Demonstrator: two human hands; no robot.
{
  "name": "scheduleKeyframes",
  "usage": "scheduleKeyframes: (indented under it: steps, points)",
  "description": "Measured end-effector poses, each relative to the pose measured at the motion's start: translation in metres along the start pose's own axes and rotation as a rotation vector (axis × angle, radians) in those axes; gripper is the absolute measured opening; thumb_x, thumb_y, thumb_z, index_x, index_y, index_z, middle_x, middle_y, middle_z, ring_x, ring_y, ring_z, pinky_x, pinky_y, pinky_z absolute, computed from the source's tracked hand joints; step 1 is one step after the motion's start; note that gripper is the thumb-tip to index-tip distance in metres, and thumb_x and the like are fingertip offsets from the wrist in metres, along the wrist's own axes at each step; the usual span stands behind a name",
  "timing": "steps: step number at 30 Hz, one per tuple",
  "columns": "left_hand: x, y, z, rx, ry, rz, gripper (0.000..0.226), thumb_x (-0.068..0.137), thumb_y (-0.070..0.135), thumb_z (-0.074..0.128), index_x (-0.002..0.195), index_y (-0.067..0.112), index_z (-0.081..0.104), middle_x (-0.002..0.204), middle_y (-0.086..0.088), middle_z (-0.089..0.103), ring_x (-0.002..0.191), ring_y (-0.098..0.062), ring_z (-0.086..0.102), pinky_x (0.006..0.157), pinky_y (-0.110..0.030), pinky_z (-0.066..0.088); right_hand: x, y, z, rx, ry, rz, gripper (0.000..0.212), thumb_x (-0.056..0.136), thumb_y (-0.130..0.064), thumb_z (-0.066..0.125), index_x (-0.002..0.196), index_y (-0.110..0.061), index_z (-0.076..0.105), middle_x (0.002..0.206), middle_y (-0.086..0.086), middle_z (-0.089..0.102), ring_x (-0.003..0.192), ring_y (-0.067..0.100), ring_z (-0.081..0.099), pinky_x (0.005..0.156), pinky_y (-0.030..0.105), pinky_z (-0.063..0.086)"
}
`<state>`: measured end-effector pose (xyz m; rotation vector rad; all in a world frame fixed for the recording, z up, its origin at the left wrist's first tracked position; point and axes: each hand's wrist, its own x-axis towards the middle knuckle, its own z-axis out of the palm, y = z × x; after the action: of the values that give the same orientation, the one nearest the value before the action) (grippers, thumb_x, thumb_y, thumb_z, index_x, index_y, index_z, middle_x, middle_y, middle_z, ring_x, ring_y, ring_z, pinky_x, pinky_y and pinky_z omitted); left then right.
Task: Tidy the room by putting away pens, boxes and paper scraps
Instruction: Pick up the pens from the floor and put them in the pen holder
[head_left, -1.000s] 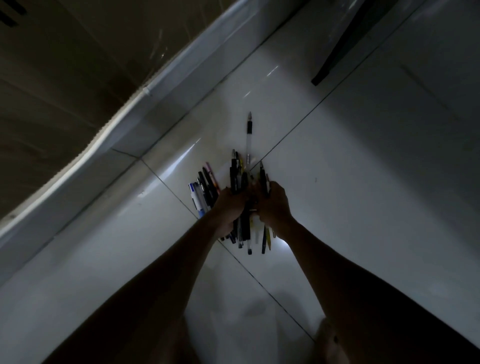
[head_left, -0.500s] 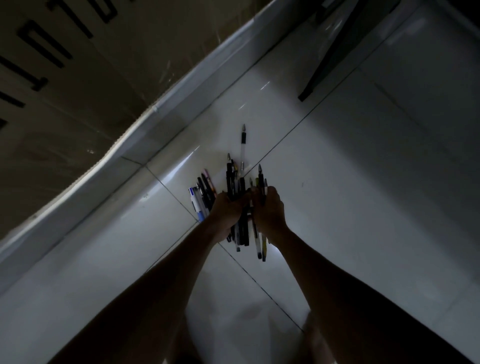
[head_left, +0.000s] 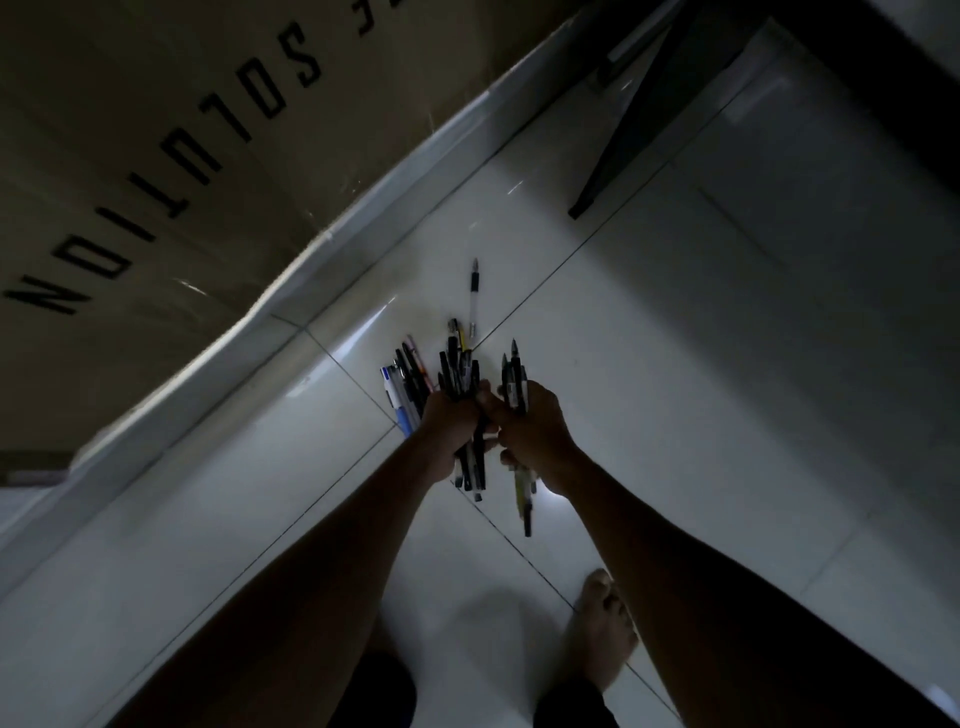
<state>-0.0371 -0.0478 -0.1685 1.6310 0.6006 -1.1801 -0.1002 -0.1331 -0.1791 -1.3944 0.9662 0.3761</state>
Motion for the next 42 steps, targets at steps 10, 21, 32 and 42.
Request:
scheduleKeyframes:
  steps: [10, 21, 32, 42]
  points:
    - [-0.122, 0.054, -0.008, 0.210, 0.012, 0.024, 0.032, 0.093, 0.038, 0.057, 0.093, 0.006, 0.056, 0.057, -0.001, 0.043, 0.041, -0.010, 0.037, 0.038, -0.019, 0.034, -0.100, -0.092, -0.031, 0.052, 0.072, 0.048, 0.026, 0.092, -0.037, 0.060, 0.086, -0.016, 0.047, 0.060, 0.003, 0.049, 0.039, 0.013, 0.048, 0.043, 0.025, 0.045]
    - [-0.286, 0.123, 0.009, 0.128, 0.007, 0.019, 0.038, 0.089, 0.033, 0.057, 0.059, 0.015, 0.041, 0.045, -0.001, 0.037, 0.035, -0.014, 0.031, 0.044, -0.019, 0.026, -0.226, -0.193, -0.058, 0.085, 0.250, -0.012, 0.033, 0.087, -0.033, 0.064, 0.065, -0.020, 0.043, 0.052, 0.000, 0.044, 0.041, 0.014, 0.040, 0.042, 0.023, 0.034]
    - [-0.431, 0.190, 0.017, 0.224, -0.108, 0.201, 0.031, 0.096, 0.027, 0.049, 0.072, 0.007, 0.048, 0.054, -0.007, 0.047, 0.036, -0.017, 0.042, 0.042, -0.024, 0.038, -0.354, -0.293, -0.096, 0.137, 0.262, -0.072, 0.030, 0.094, -0.034, 0.056, 0.072, -0.016, 0.046, 0.056, 0.003, 0.049, 0.041, 0.013, 0.041, 0.037, 0.020, 0.034]
    - [-0.515, 0.263, 0.045, 0.230, -0.192, 0.363, 0.023, 0.095, 0.027, 0.051, 0.080, 0.010, 0.049, 0.054, -0.005, 0.046, 0.042, -0.018, 0.043, 0.045, -0.026, 0.040, -0.414, -0.370, -0.124, 0.148, 0.351, -0.204, 0.034, 0.096, -0.036, 0.052, 0.071, -0.014, 0.044, 0.052, 0.003, 0.041, 0.039, 0.012, 0.038, 0.044, 0.026, 0.034]
